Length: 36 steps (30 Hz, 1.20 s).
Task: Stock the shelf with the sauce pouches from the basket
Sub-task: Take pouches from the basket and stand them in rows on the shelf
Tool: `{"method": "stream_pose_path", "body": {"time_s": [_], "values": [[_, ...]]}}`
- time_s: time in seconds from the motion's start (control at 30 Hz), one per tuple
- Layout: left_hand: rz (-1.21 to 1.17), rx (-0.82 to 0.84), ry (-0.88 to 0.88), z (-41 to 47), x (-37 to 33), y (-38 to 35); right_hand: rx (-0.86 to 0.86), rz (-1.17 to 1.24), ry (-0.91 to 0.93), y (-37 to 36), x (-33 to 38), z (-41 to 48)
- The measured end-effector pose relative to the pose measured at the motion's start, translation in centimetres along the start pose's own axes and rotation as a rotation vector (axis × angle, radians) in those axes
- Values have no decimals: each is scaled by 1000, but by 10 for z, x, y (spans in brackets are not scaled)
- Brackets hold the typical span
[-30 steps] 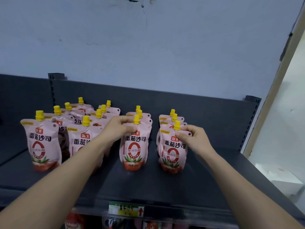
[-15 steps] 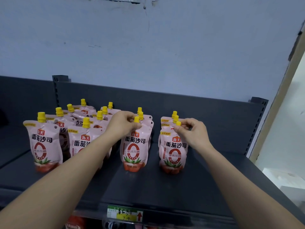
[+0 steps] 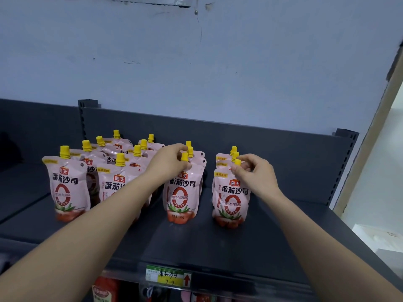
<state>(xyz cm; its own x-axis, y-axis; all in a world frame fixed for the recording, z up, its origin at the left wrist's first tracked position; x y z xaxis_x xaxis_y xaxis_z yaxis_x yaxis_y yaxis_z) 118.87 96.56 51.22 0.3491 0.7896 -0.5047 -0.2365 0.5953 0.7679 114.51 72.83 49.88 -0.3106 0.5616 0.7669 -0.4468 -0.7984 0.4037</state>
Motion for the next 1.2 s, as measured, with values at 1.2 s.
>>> {"method": "stream_pose_path", "body": {"time_s": [1.2], "values": [[1243, -2, 707, -457, 226, 275, 852, -195, 888, -340, 289, -336]]}}
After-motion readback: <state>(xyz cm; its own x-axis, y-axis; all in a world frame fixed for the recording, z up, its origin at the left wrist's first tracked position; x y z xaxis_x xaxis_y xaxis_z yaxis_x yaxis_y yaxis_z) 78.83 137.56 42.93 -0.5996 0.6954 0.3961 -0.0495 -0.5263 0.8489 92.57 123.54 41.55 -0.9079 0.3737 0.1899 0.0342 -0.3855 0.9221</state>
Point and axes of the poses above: each hand's wrist, its own z-axis towards the middle knuckle, its own y-axis out of the back of the hand, x = y × z, the point moved 7 cm from there along z, towards the middle knuckle, and after that the axes turned 7 degrees about z, right-handed, at the moved point
